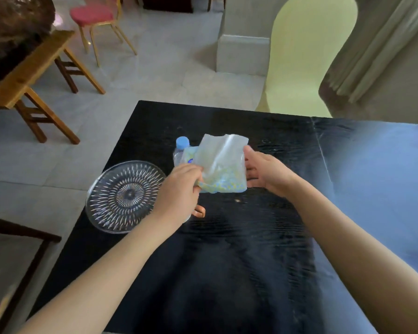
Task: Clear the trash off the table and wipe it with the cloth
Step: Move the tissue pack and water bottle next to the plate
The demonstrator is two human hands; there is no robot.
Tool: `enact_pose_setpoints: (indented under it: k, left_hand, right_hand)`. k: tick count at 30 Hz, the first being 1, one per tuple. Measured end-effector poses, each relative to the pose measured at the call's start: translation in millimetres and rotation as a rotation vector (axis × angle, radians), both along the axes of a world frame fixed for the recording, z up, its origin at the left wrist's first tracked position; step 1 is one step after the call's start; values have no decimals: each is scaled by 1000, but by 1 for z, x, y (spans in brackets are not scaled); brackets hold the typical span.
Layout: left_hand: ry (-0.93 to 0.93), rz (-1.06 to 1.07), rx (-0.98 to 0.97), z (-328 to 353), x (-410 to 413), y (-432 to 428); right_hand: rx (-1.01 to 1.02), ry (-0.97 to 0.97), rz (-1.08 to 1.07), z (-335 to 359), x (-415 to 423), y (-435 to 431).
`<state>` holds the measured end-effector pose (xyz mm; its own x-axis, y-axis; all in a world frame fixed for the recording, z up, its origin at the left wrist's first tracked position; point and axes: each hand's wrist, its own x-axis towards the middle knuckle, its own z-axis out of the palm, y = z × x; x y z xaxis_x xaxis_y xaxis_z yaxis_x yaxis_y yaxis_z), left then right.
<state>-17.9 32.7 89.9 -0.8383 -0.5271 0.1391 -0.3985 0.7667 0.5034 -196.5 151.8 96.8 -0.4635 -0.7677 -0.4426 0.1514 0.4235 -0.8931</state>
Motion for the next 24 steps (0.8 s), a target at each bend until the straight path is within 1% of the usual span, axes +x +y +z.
enact_pose_setpoints:
  k: [1, 3, 5, 6, 10, 12, 14, 15, 18, 21, 24]
  left_hand:
    - [5, -16, 18, -1, -9, 6]
    - [79, -35, 65, -4, -24, 17]
    - [177, 0, 123, -8, -35, 28]
    - [193, 44, 180, -12, -40, 33]
    - [97, 210, 545, -37, -56, 49]
    - [4, 269, 639, -50, -62, 57]
    - [-89, 335, 679, -63, -68, 63]
    - [-106, 349, 690, -71, -72, 65]
    - [-85, 356, 705, -99, -81, 65]
    - [-107, 381, 695, -121, -83, 64]
    - [-151, 383, 679, -142, -80, 62]
  right_hand:
    - [-5, 55, 0, 1, -2, 9]
    - [-16, 116, -97, -3, -9, 23]
    - [-14, 89, -226, -12, -17, 35]
    - [-11, 74, -278, -17, -19, 39]
    - [58, 73, -383, -50, -25, 52]
    - [126, 102, -417, -69, -20, 54]
    - [238, 159, -463, -85, -13, 52]
    - [282, 196, -479, -94, -10, 49]
    - [345, 262, -537, -115, -7, 40]
    - [397, 302, -526, -130, -5, 36]
    - [456, 376, -416, -148, -6, 34]
